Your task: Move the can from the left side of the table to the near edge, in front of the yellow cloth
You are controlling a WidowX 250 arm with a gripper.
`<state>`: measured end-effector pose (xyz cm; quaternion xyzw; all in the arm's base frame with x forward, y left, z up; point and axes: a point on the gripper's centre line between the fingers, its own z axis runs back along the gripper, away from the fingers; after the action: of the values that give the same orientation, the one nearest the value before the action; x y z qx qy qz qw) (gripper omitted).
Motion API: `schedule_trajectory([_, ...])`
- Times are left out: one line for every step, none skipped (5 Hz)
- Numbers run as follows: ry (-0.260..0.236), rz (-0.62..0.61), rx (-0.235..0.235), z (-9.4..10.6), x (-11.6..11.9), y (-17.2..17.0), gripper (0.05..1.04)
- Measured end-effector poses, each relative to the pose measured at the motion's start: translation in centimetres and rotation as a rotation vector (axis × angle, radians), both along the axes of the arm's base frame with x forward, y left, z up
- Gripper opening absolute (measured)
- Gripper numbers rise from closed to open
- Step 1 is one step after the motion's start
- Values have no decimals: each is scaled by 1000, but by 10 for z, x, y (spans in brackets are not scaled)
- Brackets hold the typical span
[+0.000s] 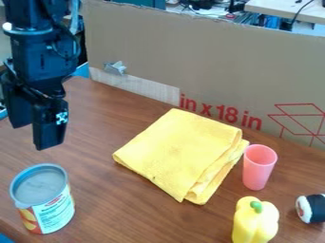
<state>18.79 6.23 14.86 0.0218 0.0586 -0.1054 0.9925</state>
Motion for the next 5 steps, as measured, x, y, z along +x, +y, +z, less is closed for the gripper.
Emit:
schedule_trajectory([13, -1, -5, -3, -1, -1, 1001])
schedule_trajectory([-11, -55, 24, 1, 0, 36, 1001])
schedule_trajectory([-15, -33, 52, 2, 0, 68, 1001])
schedule_trajectory([6, -21, 95, -6, -4, 90, 1001])
schedule_trajectory([84, -19, 101, -36, -8, 99, 1001])
